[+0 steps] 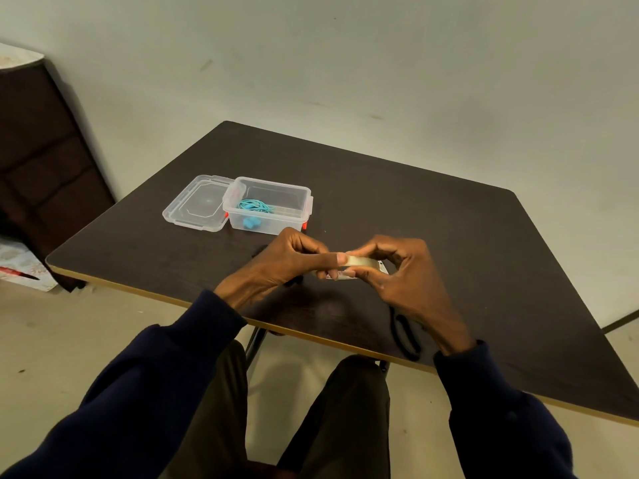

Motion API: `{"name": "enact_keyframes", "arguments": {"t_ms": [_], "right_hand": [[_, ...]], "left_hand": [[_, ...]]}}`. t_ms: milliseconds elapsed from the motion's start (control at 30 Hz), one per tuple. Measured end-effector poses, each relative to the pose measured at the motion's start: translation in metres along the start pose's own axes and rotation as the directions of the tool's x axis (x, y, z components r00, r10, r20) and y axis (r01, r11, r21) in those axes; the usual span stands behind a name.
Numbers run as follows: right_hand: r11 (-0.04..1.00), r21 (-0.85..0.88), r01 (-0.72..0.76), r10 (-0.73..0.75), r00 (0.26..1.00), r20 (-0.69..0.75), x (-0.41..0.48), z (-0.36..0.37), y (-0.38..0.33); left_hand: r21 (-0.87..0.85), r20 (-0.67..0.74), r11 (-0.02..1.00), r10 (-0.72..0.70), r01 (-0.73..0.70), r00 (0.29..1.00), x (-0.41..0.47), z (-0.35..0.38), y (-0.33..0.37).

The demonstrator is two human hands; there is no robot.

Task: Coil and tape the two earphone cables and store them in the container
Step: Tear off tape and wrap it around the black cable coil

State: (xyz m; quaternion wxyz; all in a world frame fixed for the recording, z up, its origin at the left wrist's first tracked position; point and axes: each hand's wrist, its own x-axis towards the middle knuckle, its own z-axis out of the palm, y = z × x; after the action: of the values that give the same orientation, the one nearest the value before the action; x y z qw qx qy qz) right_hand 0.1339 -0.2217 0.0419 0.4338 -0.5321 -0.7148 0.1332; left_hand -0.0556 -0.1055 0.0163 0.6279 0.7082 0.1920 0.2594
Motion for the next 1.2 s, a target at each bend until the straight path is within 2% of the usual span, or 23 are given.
{"name": "enact_keyframes", "arguments": {"t_ms": [133, 333, 633, 833, 1033, 1200], "right_hand": [[1.0, 0.001, -0.006, 0.006, 1.0, 0.024, -0.001, 0.002, 0.001], [0.987, 0.139, -0.077, 0.083, 0.996, -0.04, -0.009, 0.003, 0.006], [0.991, 0.119, -0.067, 0.075, 0.995, -0.062, -0.014, 0.0, 0.01], [0.996, 0.085, -0.029, 0.036, 0.996, -0.078, -0.014, -0.001, 0.009], [1.0, 0.017, 0.01, -0.009, 0.995, -0.095, -0.014, -0.002, 0.009], [1.0, 0.0, 0.017, -0.016, 0.996, -0.092, -0.015, -0.004, 0.011]], "left_hand": [[-0.021, 0.007, 1.0, 0.021, -0.021, 1.0, -0.003, 0.005, -0.001], [-0.258, 0.048, 0.964, -0.058, 0.068, 0.997, -0.009, 0.002, -0.005], [-0.29, 0.092, 0.947, -0.114, 0.136, 0.989, -0.015, 0.001, -0.004], [-0.357, 0.054, 0.925, -0.119, 0.13, 0.991, -0.015, 0.007, -0.001], [-0.323, -0.01, 0.942, -0.097, 0.089, 0.995, -0.012, 0.013, 0.001], [-0.361, 0.007, 0.926, -0.117, 0.112, 0.993, -0.012, 0.013, -0.001]]}}
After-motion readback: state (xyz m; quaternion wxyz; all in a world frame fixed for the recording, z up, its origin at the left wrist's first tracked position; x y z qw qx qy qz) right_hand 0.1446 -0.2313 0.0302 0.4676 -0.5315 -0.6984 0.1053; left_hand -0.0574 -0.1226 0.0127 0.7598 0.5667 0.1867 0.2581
